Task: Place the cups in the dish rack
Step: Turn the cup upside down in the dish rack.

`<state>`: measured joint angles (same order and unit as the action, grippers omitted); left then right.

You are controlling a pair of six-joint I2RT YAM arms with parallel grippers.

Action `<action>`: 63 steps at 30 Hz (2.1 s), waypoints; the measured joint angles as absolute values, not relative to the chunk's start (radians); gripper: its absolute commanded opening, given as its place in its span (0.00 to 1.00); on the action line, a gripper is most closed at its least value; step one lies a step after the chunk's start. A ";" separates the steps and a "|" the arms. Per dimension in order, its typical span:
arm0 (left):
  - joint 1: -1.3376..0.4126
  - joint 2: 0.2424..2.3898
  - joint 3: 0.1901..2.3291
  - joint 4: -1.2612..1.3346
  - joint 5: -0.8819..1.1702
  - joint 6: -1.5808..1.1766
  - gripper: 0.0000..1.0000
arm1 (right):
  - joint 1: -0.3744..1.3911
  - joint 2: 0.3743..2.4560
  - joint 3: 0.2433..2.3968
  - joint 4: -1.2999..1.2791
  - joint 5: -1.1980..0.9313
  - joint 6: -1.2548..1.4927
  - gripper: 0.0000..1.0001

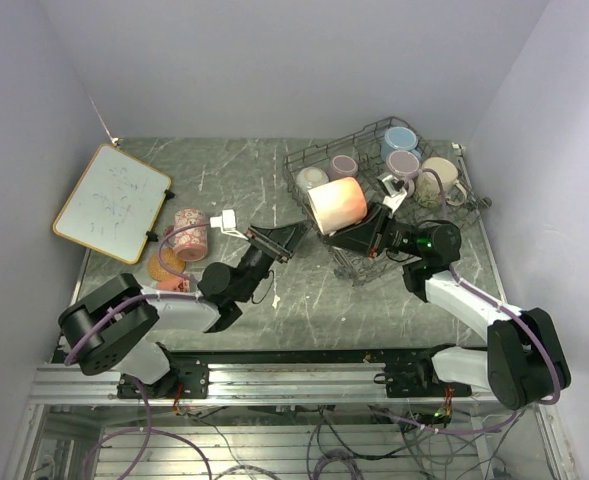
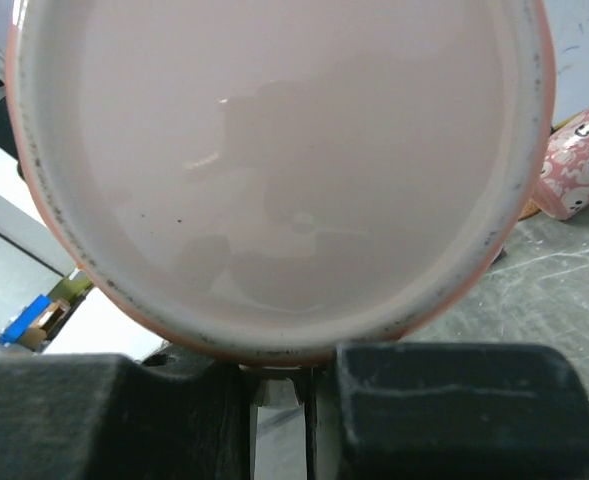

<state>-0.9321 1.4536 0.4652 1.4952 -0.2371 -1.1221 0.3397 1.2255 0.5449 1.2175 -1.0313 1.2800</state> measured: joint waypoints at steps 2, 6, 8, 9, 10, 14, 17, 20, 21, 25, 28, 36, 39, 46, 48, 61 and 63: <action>-0.932 1.443 0.433 1.495 -0.241 -1.122 0.67 | 0.329 1.225 0.545 1.222 -1.032 1.277 0.00; -0.932 1.407 0.371 1.495 -0.244 -1.119 0.70 | 0.297 1.225 0.545 1.219 -1.037 1.251 0.00; -0.932 1.380 0.341 1.495 -0.244 -1.115 0.73 | 0.279 1.223 0.546 1.203 -1.045 1.224 0.00; -0.932 1.362 0.325 1.495 -0.244 -1.114 0.76 | 0.268 1.221 0.546 1.195 -1.053 1.208 0.00; -0.932 1.342 0.308 1.495 -0.244 -1.112 0.78 | 0.255 1.219 0.546 1.188 -1.063 1.188 0.00; -0.933 1.240 0.236 1.488 -0.248 -1.102 0.92 | 0.207 1.204 0.550 1.161 -1.094 1.119 0.00; -0.933 1.128 0.200 1.436 -0.253 -1.085 1.00 | 0.169 1.200 0.570 1.121 -1.119 1.055 0.00; -0.932 0.990 0.200 1.298 -0.250 -1.051 0.99 | 0.136 1.198 0.598 1.044 -1.139 0.979 0.00; -0.932 0.949 0.203 1.254 -0.248 -1.036 0.99 | 0.125 1.197 0.610 1.010 -1.144 0.950 0.00; -0.931 0.812 0.226 1.054 -0.234 -0.964 0.97 | 0.091 1.180 0.654 0.843 -1.147 0.792 0.00; -0.931 0.727 0.252 0.889 -0.233 -0.911 0.97 | 0.077 1.164 0.695 0.698 -1.136 0.660 0.00; -0.926 0.644 0.422 0.477 -0.232 -0.755 0.97 | 0.065 1.156 0.773 0.389 -1.066 0.353 0.00; -0.926 0.648 0.480 0.366 -0.229 -0.700 0.97 | 0.065 1.158 0.791 0.305 -1.028 0.264 0.00; -0.926 0.666 0.560 0.192 -0.218 -0.612 0.97 | 0.065 1.197 0.857 0.143 -0.931 0.085 0.00; -0.926 0.664 0.562 0.161 -0.218 -0.598 0.97 | 0.064 1.217 0.875 0.103 -0.899 0.040 0.00; -0.926 0.589 0.562 0.060 -0.229 -0.572 0.97 | 0.065 1.377 0.941 -0.029 -0.724 -0.107 0.00; -0.926 0.581 0.562 0.051 -0.234 -0.572 0.97 | 0.068 1.402 0.949 -0.032 -0.704 -0.118 0.00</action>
